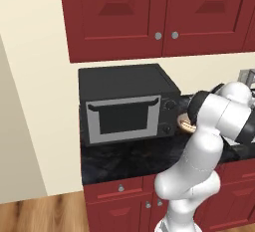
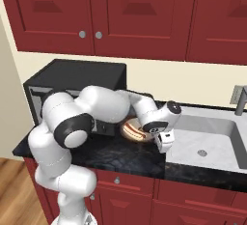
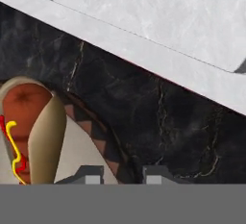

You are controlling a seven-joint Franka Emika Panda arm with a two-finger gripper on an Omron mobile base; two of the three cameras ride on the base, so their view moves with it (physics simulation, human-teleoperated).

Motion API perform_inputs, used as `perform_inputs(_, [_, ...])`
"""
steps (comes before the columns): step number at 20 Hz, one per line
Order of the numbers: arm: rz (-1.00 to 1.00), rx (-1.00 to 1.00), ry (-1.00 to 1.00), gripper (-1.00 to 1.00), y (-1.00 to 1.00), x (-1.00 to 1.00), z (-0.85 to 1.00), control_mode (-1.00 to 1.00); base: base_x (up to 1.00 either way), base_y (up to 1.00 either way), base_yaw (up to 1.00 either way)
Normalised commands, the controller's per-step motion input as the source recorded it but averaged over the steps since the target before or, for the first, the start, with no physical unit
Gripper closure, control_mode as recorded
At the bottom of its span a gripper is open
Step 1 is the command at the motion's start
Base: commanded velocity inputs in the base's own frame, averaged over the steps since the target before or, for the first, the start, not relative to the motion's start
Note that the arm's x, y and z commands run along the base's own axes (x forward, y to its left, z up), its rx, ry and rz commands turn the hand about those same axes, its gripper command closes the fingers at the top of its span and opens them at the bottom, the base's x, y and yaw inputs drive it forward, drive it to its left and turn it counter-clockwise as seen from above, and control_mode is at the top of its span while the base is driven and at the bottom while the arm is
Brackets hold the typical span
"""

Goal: Dump the hot dogs from the bowl so the bowl can be washed. Place the bowl in the sink after clearing the leftovers.

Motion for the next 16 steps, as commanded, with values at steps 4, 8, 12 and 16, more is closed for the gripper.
perform_inputs(4, [0.0, 0.0, -0.33, 1.0, 0.15, -0.97, 0.42, -1.0, 0.0, 0.0, 0.0])
perform_inputs(8, [-0.06, 0.0, -0.24, 1.0, 0.23, -0.78, 0.72, -1.0, 0.0, 0.0, 0.0])
perform_inputs(12, [-0.29, 0.01, -0.02, 1.0, 0.0, -0.2, 0.71, -1.0, 0.0, 0.0, 0.0])
perform_inputs(16, [-0.34, 0.03, 0.06, 1.0, -0.02, 0.0, 0.52, -1.0, 0.0, 0.0, 0.0])
